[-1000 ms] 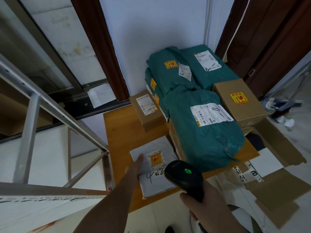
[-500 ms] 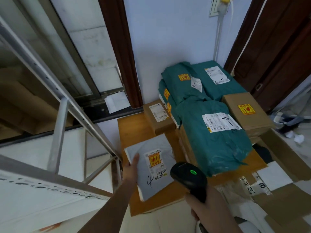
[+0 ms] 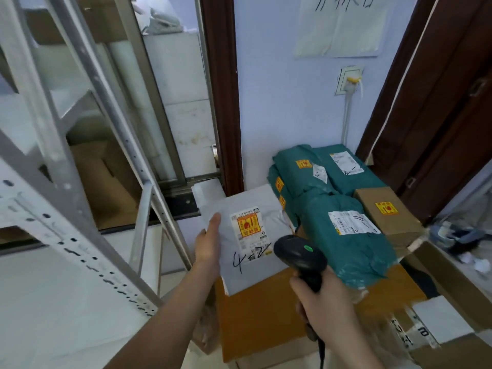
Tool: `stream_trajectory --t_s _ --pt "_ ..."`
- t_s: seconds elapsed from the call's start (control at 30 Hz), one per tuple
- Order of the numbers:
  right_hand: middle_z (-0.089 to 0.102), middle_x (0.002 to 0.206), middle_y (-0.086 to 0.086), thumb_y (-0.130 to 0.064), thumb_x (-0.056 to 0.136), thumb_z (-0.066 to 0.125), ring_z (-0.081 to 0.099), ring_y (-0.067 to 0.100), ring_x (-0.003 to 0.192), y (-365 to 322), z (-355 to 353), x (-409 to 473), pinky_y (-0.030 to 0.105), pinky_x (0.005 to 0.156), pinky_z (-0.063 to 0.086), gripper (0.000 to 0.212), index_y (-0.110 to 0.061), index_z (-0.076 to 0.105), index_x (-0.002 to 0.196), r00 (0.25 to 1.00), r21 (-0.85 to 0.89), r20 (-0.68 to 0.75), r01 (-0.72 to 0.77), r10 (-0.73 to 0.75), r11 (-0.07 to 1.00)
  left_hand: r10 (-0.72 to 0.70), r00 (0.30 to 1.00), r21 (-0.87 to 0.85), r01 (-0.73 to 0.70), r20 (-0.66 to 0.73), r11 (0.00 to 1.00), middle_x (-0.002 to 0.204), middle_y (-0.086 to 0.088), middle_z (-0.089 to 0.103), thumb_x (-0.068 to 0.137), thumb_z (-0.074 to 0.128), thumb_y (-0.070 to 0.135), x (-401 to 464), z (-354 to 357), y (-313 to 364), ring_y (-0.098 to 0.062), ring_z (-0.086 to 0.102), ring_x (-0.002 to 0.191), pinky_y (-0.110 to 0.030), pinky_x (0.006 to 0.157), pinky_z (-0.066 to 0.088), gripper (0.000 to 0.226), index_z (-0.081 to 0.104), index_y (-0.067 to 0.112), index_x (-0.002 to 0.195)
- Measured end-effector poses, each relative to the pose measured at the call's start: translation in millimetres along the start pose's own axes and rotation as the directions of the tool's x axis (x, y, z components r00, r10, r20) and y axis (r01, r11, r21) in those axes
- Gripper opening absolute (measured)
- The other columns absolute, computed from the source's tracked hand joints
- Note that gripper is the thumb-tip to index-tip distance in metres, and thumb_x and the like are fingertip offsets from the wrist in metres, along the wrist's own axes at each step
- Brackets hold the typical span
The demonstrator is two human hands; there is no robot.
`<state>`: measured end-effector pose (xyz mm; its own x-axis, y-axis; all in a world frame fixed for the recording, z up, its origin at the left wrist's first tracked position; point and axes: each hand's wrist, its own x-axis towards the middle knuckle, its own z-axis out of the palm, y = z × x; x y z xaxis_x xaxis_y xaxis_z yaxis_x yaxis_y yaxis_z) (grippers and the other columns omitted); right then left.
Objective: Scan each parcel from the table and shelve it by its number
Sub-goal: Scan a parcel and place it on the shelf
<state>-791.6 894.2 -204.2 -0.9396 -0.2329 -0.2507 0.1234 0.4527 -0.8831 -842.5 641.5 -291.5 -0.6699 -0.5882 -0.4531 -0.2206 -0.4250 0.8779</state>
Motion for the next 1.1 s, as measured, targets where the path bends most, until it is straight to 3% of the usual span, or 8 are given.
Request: stream_trajectory --t_s 0.1,0.2,0.37,0.6,0.7,1.1 --pt "0.063 0.059 0.006 -0.020 0.092 0.062 0.057 0.007 0.040 -19.0 -7.1 -3.2 0.018 0.042 0.042 0.010 -0.020 0.055 0.085 0.993 -0.056 -0.053 0.104 -0.107 0.993 0.004 0.999 -0.003 -0.004 0.032 1.000 0.100 -0.008 0.082 0.087 0.072 0.063 -7.9 6.9 30.8 -0.034 0.078 0.096 -0.056 0.095 0.060 0.059 0.073 0.014 0.120" --pt "0.062 0.060 0.008 -0.020 0.092 0.062 0.058 0.011 0.042 -34.4 -15.7 -4.6 0.025 0.045 0.047 0.015 -0.016 0.055 0.080 0.977 -0.085 -0.085 0.188 -0.195 0.979 0.038 0.997 -0.031 -0.036 0.072 0.999 0.097 -0.008 0.082 0.092 0.068 0.061 -18.1 12.9 57.3 -0.033 0.078 0.094 -0.052 0.092 0.061 0.053 0.074 0.015 0.116" --pt "0.059 0.058 0.009 -0.019 0.090 0.063 0.058 0.018 0.047 -47.7 -26.1 -9.1 0.034 0.049 0.050 0.018 -0.016 0.055 0.075 0.947 -0.093 -0.145 0.275 -0.287 0.957 0.052 0.990 -0.082 -0.042 0.131 0.996 0.085 -0.005 0.082 0.099 0.064 0.052 -35.4 21.0 87.4 -0.027 0.078 0.082 -0.039 0.072 0.059 0.040 0.075 0.014 0.108" --pt "0.063 0.073 0.008 -0.030 0.085 0.061 0.065 0.021 0.063 -48.4 -14.1 -10.5 0.043 0.061 0.058 0.008 -0.023 0.056 0.086 0.958 -0.193 -0.096 0.249 -0.271 0.949 0.067 0.992 -0.071 -0.060 0.108 0.996 0.090 -0.005 0.082 0.095 0.067 0.057 -30.8 28.5 93.7 -0.031 0.078 0.091 -0.049 0.088 0.061 0.046 0.074 0.015 0.109" --pt "0.063 0.075 0.008 -0.025 0.086 0.061 0.065 0.022 0.067 -51.1 -10.7 -11.0 0.041 0.064 0.058 0.006 -0.022 0.055 0.087 0.959 -0.217 -0.081 0.248 -0.271 0.944 0.055 0.994 -0.074 -0.047 0.097 0.996 0.094 -0.006 0.082 0.088 0.071 0.064 -26.0 30.7 91.2 -0.033 0.078 0.092 -0.054 0.095 0.060 0.055 0.073 0.016 0.115" --pt "0.065 0.076 0.014 -0.025 0.086 0.060 0.067 0.029 0.065 -53.3 -2.7 -18.5 0.043 0.057 0.056 0.008 -0.019 0.055 0.087 0.977 -0.205 -0.118 0.153 -0.180 0.967 0.029 0.996 -0.083 -0.022 0.086 0.996 0.099 -0.007 0.082 0.089 0.070 0.065 -29.8 20.1 84.5 -0.030 0.080 0.088 -0.046 0.080 0.063 0.063 0.068 0.015 0.126"
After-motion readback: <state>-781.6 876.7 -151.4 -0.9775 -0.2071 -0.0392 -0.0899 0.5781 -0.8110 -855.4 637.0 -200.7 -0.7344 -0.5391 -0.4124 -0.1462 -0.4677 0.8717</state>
